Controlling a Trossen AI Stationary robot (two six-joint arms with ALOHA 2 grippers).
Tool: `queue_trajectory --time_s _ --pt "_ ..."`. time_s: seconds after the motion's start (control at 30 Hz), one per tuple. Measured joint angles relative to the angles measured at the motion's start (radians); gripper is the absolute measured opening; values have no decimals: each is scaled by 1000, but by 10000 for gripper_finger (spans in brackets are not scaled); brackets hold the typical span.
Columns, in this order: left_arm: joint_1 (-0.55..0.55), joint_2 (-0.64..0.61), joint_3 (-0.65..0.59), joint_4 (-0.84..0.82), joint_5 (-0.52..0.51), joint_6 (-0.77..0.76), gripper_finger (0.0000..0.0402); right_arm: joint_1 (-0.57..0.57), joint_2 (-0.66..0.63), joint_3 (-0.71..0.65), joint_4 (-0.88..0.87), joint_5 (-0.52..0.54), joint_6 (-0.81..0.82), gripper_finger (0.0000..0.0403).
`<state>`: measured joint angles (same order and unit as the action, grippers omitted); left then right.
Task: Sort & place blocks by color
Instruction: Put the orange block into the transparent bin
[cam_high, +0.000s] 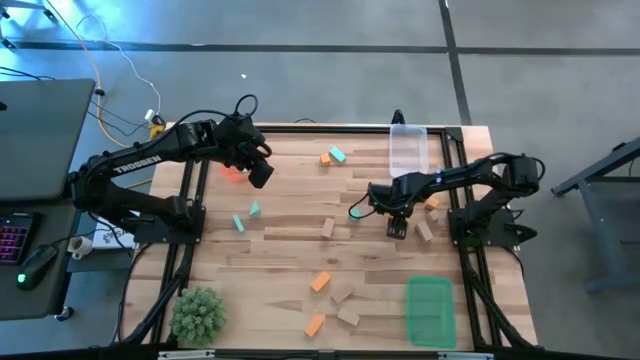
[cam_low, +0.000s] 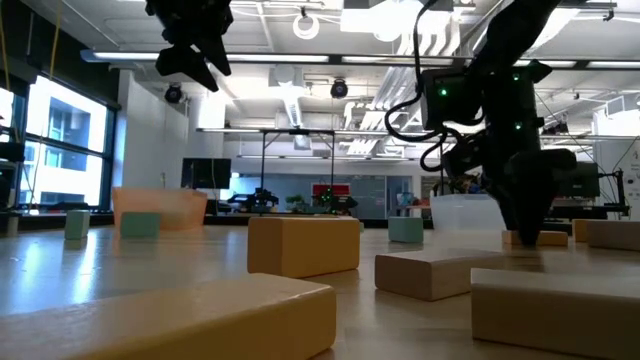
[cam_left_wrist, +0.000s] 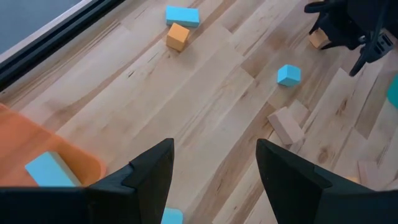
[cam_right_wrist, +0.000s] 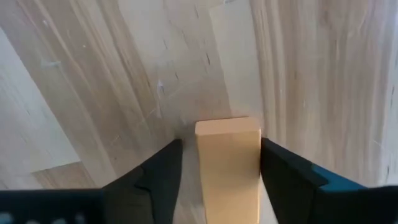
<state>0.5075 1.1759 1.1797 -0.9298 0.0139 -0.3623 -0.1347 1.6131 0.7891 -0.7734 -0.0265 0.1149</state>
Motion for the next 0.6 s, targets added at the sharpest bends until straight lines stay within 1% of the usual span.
queue_trajectory --time_s 0.13,0.17,0.3,0.43,0.6 --pt "0 0 0 0 0 21 215 -3 -15 -1 -1 1 35 105" --pt "0 0 0 0 0 27 215 -5 -19 -1 -2 -1 50 96" --pt "0 0 0 0 0 35 215 -16 -50 -6 -7 -11 130 97" --pt "0 0 0 1 0 36 215 -24 -114 -8 -10 -9 196 97" --pt "0 0 0 13 -3 53 215 -52 -218 -8 16 52 260 97"
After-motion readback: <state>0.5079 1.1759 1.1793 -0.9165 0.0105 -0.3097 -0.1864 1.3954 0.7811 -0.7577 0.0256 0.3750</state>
